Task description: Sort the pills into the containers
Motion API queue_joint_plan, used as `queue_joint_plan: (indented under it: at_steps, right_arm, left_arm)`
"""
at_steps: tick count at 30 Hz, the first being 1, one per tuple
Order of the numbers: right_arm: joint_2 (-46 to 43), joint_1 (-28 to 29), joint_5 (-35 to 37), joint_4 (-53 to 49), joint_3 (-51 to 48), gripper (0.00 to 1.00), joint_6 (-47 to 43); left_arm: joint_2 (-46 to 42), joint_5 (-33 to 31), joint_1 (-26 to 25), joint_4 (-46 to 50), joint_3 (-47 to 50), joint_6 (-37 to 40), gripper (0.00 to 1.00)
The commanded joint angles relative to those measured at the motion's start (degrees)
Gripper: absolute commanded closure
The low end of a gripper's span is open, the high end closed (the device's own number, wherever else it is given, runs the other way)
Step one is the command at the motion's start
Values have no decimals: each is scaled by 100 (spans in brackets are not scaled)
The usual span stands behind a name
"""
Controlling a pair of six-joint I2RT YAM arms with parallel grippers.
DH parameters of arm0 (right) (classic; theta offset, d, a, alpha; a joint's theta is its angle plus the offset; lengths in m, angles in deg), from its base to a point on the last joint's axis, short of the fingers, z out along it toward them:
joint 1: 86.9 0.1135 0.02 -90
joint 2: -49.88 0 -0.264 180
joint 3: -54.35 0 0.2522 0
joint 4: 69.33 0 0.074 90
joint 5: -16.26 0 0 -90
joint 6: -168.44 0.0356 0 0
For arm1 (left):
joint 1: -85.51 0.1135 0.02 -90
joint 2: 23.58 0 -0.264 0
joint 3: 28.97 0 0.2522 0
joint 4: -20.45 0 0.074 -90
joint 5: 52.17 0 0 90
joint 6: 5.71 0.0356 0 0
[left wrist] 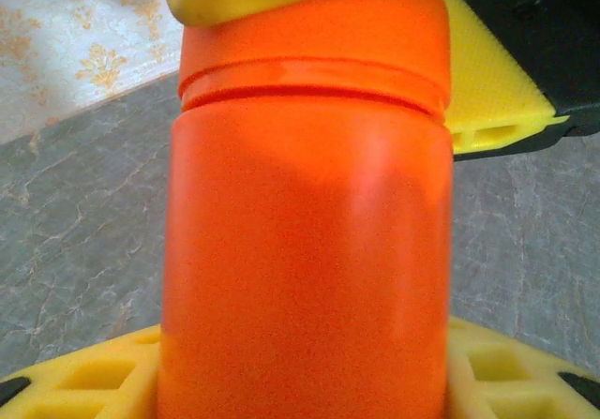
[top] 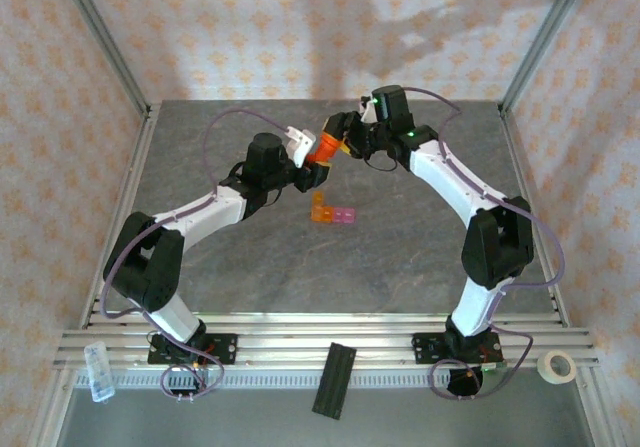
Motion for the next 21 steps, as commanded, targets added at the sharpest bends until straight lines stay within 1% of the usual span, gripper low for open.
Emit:
queue_joint_plan:
  at_steps: [1,4,6,7,9,12,14,16,18,19,20,21]
  right_arm:
    - [-39,25,30,273,-62,59,-60]
    - [-72,19,-10,322,-149,63,-164]
    - [-96,-16,-173,519,-203,64,-336]
    - [-101,-55,-325,642,-229,64,-474]
    - [-92,-164,-800,959,-299,64,-927]
    - [-68,-391,-1680,1603,-553,63,-1240]
    - [-25,-490,-2098,1871,-626,63,-1191]
    - [-4,-525,-2178,1759,-555,62,-1267]
    - [-16,-543,-2131,1595,-459,58,-1280]
    - [-55,-553,-2061,1565,-450,52,-1239]
    - [-129,-578,-1883,1510,-457,42,-1178]
    - [-225,-613,-1705,1481,-480,34,-1104]
  left_arm:
    - [-205,-71,-36,-157,-147,-34,100]
    - [-199,-46,-20,-295,-140,-238,100]
    - [-192,189,55,-460,-143,-523,100]
    - [-173,381,101,-564,-143,-677,100]
    - [-132,962,235,-973,-131,-1195,100]
    - [-41,1620,395,-1742,-89,-2075,100]
    - [19,1843,438,-2167,-66,-2454,100]
    - [44,1897,438,-2221,-79,-2528,100]
    - [40,1788,438,-2102,-64,-2416,100]
    - [30,1685,443,-1980,-64,-2304,100]
    - [16,1578,438,-1810,-70,-2153,100]
    - [6,1459,435,-1611,-80,-1994,100]
